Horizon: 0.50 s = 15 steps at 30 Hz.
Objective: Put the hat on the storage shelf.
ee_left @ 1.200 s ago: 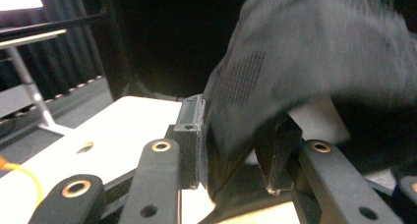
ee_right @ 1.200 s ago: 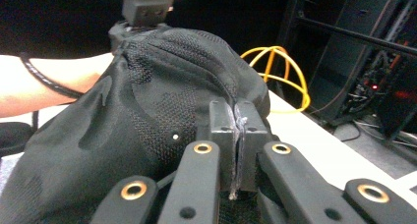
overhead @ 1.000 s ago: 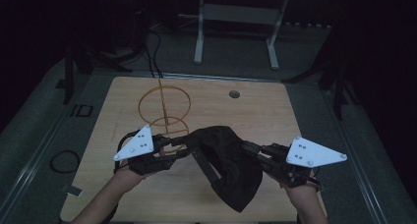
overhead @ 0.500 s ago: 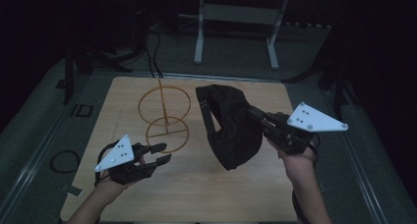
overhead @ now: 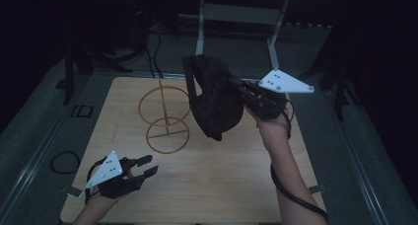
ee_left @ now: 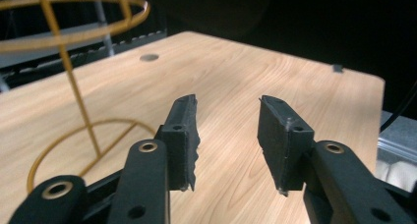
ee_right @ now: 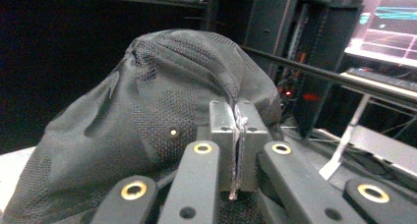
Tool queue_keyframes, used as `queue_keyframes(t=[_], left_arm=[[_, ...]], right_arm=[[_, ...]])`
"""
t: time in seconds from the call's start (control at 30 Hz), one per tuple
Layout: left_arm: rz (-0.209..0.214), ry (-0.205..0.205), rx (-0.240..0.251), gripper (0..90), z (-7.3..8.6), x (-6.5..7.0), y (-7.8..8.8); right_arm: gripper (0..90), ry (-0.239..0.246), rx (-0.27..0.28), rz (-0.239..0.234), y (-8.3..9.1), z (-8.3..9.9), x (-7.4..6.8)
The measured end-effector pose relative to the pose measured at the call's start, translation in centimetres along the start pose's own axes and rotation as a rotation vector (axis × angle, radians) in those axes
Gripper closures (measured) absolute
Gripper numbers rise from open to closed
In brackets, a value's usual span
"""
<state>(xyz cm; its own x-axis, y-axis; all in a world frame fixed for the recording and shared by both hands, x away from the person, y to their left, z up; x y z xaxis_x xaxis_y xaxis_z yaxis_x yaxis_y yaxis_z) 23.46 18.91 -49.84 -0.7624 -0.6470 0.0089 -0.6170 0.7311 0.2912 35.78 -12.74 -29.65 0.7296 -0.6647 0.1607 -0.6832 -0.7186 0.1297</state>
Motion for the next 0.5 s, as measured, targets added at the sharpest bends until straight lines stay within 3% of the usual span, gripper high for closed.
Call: queue_keyframes(t=[0.17,0.3,0.4,0.5], left_arm=[[-0.027,0.041,-0.022,46.7,2.3,-0.2,-0.2],[-0.044,0.07,-0.028,24.5,3.6,-0.4,-0.4],[-0.081,0.071,-0.043,3.5,4.3,-0.7,-0.6],[-0.122,0.092,-0.04,1.9,4.9,-1.4,-0.4]], right_arm=[[88.6,0.004,-0.017,0.014,-2.6,-0.7,-0.2],[88.6,-0.006,-0.026,0.005,-4.5,-1.1,-0.6],[88.6,-0.022,-0.039,-0.016,-5.8,-1.3,-1.1],[88.6,-0.006,-0.068,-0.031,-7.0,-1.2,-1.8]])
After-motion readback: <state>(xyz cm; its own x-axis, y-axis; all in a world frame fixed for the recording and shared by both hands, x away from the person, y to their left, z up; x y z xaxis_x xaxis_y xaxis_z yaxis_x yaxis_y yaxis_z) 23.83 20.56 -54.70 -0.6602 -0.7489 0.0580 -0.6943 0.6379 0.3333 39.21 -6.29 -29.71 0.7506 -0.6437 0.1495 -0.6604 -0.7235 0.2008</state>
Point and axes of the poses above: each handheld gripper's, and its own axes: y roughly backward along the jaws, z roughly out of its underside, x roughly to its right, the point moved 4 cm from there along -y, roughly forward along the jaws, and after that the axes turned 1 degree about y, right-handed, at the moved point
